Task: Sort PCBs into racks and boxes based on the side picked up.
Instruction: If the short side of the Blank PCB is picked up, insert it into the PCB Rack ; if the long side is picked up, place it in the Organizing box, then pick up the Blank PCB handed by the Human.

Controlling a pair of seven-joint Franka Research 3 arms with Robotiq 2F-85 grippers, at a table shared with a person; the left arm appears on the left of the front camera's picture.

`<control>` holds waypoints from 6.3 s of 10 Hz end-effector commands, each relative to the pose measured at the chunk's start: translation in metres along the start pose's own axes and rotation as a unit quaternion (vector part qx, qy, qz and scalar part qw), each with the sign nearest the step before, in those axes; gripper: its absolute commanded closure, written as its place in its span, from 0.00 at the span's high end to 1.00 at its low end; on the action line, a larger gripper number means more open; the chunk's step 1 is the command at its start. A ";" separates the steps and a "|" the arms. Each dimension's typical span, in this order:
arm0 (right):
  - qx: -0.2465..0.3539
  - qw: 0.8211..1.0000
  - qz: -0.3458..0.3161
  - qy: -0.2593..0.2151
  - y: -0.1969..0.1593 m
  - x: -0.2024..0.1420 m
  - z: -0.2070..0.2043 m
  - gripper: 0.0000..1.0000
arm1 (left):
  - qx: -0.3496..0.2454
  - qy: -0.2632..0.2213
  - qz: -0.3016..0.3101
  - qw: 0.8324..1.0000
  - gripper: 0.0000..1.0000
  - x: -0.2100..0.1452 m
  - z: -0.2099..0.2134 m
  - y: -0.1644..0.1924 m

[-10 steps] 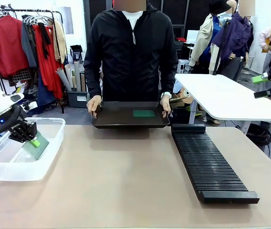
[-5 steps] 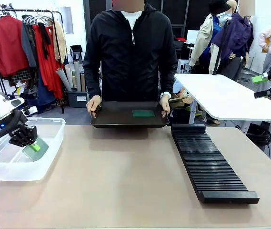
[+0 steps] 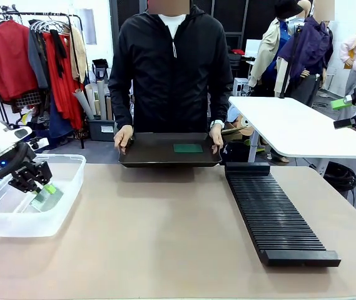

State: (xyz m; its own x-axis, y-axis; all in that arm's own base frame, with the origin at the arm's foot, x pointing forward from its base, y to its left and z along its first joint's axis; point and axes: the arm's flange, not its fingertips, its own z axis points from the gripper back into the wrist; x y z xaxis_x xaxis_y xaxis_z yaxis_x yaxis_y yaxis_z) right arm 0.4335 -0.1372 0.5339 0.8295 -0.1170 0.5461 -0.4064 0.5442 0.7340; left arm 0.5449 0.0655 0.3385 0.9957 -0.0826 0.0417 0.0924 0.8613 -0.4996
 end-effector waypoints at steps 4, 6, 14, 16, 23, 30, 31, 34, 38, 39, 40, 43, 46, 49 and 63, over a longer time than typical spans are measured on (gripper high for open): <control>-0.004 1.000 0.003 0.004 0.002 0.001 0.000 1.00 | 0.078 0.028 0.018 0.996 1.00 0.002 0.026 -0.028; -0.004 1.000 0.003 0.004 0.002 0.001 0.000 1.00 | 0.104 0.030 0.019 0.994 1.00 0.004 0.038 -0.044; -0.004 1.000 0.003 0.004 0.002 0.001 0.000 1.00 | 0.122 0.018 0.009 0.992 1.00 0.006 0.050 -0.062; -0.004 1.000 0.003 0.004 0.002 0.001 0.000 1.00 | 0.122 0.018 0.009 0.992 1.00 0.006 0.050 -0.062; -0.004 1.000 0.003 0.004 0.002 0.001 0.000 1.00 | 0.013 -0.048 -0.005 0.999 1.00 0.002 0.073 -0.063; -0.004 1.000 0.003 0.004 0.002 0.001 0.000 1.00 | -0.293 -0.109 -0.108 0.944 1.00 -0.007 0.110 -0.060; -0.004 1.000 0.003 0.004 0.002 0.001 0.000 1.00 | -0.311 -0.100 -0.120 0.937 1.00 -0.005 0.108 -0.063; -0.004 1.000 0.003 0.004 0.002 0.001 0.000 1.00 | -0.361 -0.113 -0.141 0.915 1.00 0.000 0.109 -0.067; -0.004 1.000 0.003 0.004 0.002 0.001 0.000 1.00 | -0.368 -0.120 -0.144 0.911 1.00 -0.001 0.106 -0.075; -0.004 1.000 0.003 0.004 0.002 0.001 0.000 1.00 | -0.368 -0.120 -0.144 0.911 1.00 -0.001 0.106 -0.075; -0.004 1.000 0.003 0.004 0.002 0.001 0.000 1.00 | -0.368 -0.120 -0.144 0.911 1.00 -0.001 0.106 -0.075; -0.004 1.000 0.003 0.004 0.002 0.001 0.000 1.00 | -0.368 -0.120 -0.144 0.911 1.00 -0.001 0.106 -0.075; -0.004 1.000 0.003 0.004 0.002 0.001 0.000 1.00 | -0.368 -0.120 -0.144 0.911 1.00 -0.001 0.106 -0.075; -0.004 1.000 0.003 0.004 0.002 0.001 0.000 1.00 | -0.368 -0.120 -0.144 0.911 1.00 -0.001 0.106 -0.075; 0.121 0.992 -0.020 -0.006 -0.050 0.003 -0.040 1.00 | -0.368 -0.120 -0.144 0.911 1.00 -0.001 0.106 -0.075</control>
State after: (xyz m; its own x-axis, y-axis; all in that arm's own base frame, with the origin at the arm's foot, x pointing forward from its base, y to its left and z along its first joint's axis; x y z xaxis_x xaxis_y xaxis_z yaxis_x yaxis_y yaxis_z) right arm 0.4603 -0.1295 0.4808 0.8542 -0.1556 0.4960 -0.4121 0.3791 0.8285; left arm 0.5377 0.0533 0.4669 0.9108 -0.0605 0.4085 0.4105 0.2391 -0.8799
